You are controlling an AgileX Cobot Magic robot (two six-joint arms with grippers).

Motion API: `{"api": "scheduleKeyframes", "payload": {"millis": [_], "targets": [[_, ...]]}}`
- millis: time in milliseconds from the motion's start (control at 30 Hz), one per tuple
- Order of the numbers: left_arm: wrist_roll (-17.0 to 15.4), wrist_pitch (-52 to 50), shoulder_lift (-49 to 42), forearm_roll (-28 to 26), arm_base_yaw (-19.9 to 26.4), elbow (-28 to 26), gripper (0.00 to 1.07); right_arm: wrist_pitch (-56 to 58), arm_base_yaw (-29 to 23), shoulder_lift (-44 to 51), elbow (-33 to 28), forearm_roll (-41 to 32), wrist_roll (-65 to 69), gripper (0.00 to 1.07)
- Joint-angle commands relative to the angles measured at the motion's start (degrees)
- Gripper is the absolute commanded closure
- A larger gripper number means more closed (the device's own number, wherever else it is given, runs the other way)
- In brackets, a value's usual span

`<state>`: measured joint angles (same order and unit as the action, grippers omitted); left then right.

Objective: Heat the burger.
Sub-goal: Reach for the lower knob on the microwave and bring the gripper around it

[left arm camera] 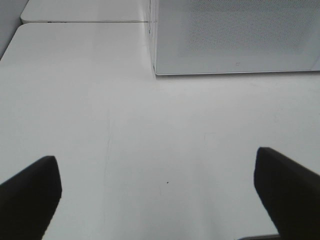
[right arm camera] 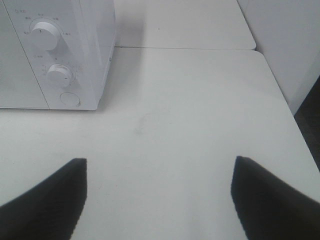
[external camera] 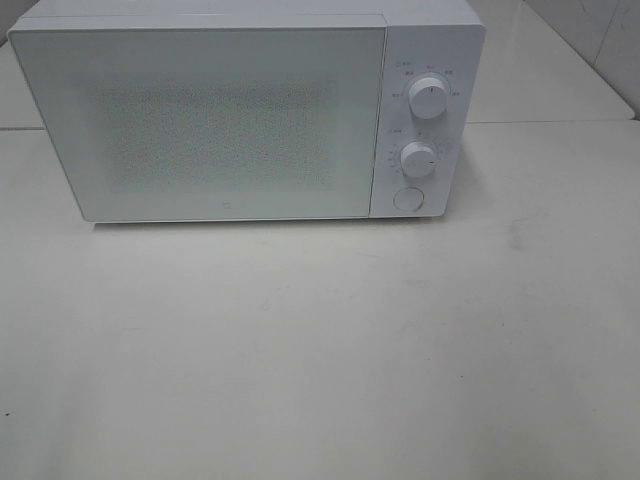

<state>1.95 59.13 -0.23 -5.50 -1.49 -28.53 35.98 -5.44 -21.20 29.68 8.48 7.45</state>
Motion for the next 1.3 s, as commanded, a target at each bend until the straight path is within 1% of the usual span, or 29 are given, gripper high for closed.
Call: {"api": "scheduleKeyframes", "payload": {"millis": [33,100,333,367,400,467,533,567,600,633,700,733,767,933,967,1033,1067,1100,1133,1200,1233,1267,1300], "targets": [[0.00,-0.29,-1.72,-0.29,0.29,0.06,0.07,-2.81,0.00,-0.97,-0.34,-0.11,0.29,0.31],[0.00,-0.29,-1.72,-0.29,0.29,0.06,0.07,-6.93,0.00,-5.44,-0.40,-0.11,0.29,0.31],[0.00,-0.29,-1.72,-0.29,0.29,0.06,0.07,-14.09,0.00,-11.80,-0.40,-0.11,0.29,0.31],[0.00,-0.29,-1.72,-0.29,0.29,0.06,0.07,-16.50,0.00,-14.21,-0.40,-0.11,0.29,0.31],[0.00,-0.29,-1.72,-0.29,0.29,0.06,0.07,-16.50,0.00,-14.21,-0.40,-0.11,0.29,0.31],[0.00,-0.29,-1.72,-0.29,0.29,0.06,0.07,-20.34,0.00,-17.59,-0.40,-0.11,0.40,0.31],[0.00,-0.29,-1.72,-0.29,0.29,0.06,0.07,-21.43,0.00,-18.62,-0.40,-0.11,0.46,0.31],[0.00,-0.29,-1.72,-0.29,0.29,0.06,0.07,-23.95,0.00,-21.08,-0.40,-0.11,0.52,0.31],[0.00,-0.29,-1.72,-0.29,0.29,0.06,0.07,-23.95,0.00,-21.08,-0.40,-0.11,0.52,0.31],[0.06,-0.29,-1.72,-0.29,0.29,0.06,0.07,-26.30,0.00,-23.55,-0.40,-0.11,0.52,0.31],[0.06,-0.29,-1.72,-0.29,0.29,0.06,0.07,-27.62,0.00,-24.58,-0.40,-0.17,0.52,0.31],[0.06,-0.29,-1.72,-0.29,0.29,0.06,0.07,-30.25,0.00,-27.04,-0.40,-0.17,0.52,0.31],[0.06,-0.29,-1.72,-0.29,0.29,0.06,0.07,-30.25,0.00,-27.04,-0.40,-0.17,0.52,0.31],[0.06,-0.29,-1.72,-0.29,0.29,0.06,0.07,-37.82,0.00,-33.75,-0.40,-0.17,0.92,0.31],[0.06,-0.29,-1.72,-0.29,0.29,0.06,0.07,-37.82,0.00,-33.75,-0.40,-0.17,0.92,0.31],[0.11,-0.29,-1.72,-0.29,0.29,0.06,0.07,-43.03,-0.11,-37.07,-0.69,-0.17,0.92,0.31],[0.11,-0.29,-1.72,-0.29,0.29,0.06,0.07,-43.03,-0.11,-37.07,-0.69,-0.17,0.92,0.31],[0.11,-0.29,-1.72,-0.29,0.29,0.06,0.07,-47.61,-0.11,-38.90,-1.83,-0.23,0.92,0.31],[0.11,-0.29,-1.72,-0.29,0.29,0.06,0.07,-47.61,-0.11,-38.90,-1.83,-0.23,0.92,0.31],[0.11,-0.29,-1.72,-0.29,0.29,0.06,0.07,-55.35,-0.11,-41.77,-4.01,-3.21,0.40,0.31],[0.11,-0.29,-1.72,-0.29,0.29,0.06,0.07,-55.35,-0.11,-41.77,-4.01,-3.21,0.40,0.31],[0.11,-0.29,-1.72,-0.29,0.29,0.06,0.07,-61.59,-0.11,-43.37,-5.73,-5.73,-0.97,0.31],[0.11,-0.29,-1.72,-0.29,0.29,0.06,0.07,-64.69,-0.11,-44.23,-6.65,-6.99,-2.12,0.31]]}}
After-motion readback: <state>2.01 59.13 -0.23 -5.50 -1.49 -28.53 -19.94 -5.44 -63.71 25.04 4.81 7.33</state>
